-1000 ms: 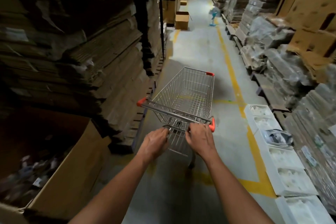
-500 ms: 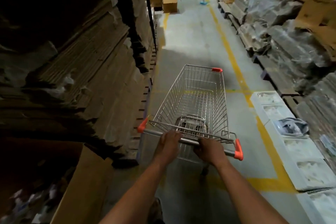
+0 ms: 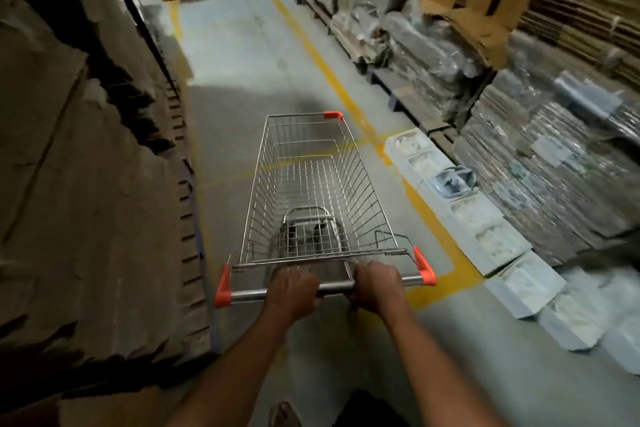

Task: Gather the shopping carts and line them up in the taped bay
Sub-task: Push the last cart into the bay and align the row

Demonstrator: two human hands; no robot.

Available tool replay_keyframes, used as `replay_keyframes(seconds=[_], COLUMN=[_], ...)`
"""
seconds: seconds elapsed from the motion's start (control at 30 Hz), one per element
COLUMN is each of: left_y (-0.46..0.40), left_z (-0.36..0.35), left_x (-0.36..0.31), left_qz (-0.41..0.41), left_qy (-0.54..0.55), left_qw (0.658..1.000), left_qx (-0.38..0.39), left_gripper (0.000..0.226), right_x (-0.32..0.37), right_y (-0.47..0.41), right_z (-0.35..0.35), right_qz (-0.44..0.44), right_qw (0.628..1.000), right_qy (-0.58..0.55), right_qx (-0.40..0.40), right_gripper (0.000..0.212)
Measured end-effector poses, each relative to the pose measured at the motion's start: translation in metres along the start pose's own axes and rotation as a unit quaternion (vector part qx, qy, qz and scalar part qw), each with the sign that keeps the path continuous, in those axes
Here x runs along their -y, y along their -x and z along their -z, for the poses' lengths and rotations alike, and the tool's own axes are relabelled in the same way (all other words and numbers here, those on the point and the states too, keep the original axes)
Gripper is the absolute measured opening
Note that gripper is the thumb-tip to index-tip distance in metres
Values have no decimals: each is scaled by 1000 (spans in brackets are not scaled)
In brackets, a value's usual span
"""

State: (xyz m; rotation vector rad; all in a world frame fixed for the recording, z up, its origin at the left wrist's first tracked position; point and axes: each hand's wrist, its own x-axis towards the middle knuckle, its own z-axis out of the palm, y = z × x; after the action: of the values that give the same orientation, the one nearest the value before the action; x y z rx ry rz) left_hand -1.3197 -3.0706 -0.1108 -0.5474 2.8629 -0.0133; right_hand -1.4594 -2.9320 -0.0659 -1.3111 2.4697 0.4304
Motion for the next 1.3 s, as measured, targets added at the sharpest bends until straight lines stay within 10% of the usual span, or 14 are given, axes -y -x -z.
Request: replay_keyframes(seconds=[1.3], left_y=[-277], left_z=[64], left_x=[71], left_qz=[-390], left_qy=[-81], left_qw=[917], left_qx=[24], left_gripper=[31], right_x=[-11], right_y=[-130], right_z=[33], right_qz=[-370], right_qw=[894], right_qy=[-250], right_qx=[28], right_gripper=[34])
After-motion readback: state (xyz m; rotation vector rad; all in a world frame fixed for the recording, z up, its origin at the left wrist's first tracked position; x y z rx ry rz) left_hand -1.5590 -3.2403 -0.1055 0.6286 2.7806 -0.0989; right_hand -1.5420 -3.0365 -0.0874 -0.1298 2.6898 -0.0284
